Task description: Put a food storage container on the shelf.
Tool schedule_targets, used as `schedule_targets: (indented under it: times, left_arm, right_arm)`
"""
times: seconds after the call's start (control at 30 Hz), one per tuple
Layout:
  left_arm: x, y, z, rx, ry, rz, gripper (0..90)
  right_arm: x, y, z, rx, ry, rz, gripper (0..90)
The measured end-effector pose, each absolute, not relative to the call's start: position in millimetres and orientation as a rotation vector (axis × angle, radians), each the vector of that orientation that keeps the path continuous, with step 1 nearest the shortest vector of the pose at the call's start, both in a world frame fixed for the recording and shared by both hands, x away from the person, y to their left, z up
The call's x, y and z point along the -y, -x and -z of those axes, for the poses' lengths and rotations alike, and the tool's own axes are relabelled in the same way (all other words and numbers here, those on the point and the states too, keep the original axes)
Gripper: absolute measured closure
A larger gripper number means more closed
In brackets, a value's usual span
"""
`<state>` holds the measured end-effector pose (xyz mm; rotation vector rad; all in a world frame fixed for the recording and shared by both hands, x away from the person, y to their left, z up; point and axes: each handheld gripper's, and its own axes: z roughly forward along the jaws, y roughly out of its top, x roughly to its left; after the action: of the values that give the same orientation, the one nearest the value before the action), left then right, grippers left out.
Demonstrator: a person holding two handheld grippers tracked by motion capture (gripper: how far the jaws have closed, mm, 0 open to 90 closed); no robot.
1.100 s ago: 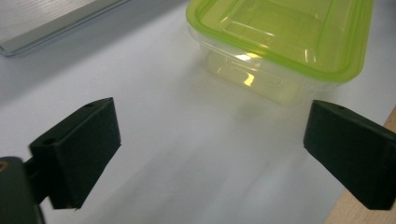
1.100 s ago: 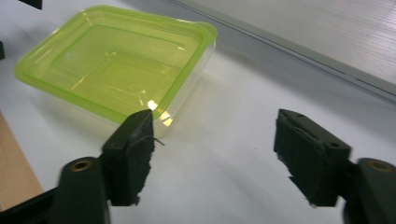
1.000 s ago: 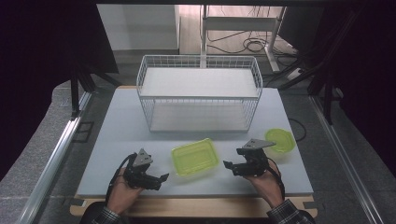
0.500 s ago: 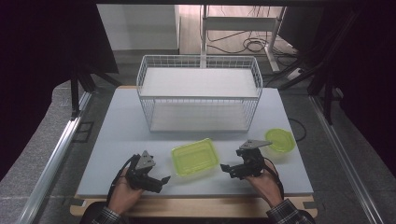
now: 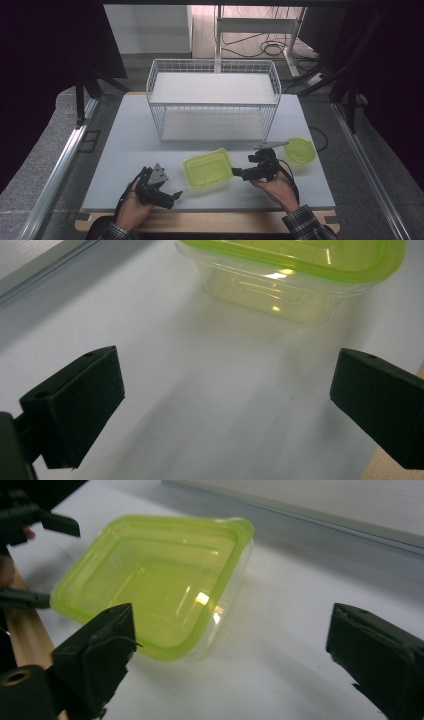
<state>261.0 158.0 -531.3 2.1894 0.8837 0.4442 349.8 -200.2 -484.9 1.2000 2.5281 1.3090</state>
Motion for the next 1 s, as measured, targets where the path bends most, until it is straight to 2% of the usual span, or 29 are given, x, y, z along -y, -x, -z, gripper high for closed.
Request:
schedule_targets:
  times: [0.57, 1.0]
  left_arm:
    - [-159, -258, 532, -0.884, -2.208, -0.460, 0.6]
    - [-158, -257, 533, -0.877, -2.228, -0.462, 0.7]
  right_arm:
    - [182, -378, 487, -2.613, -1.257, -1.313, 39.7]
    - [181, -399, 505, -2.672, -1.500, -1.396, 63.9]
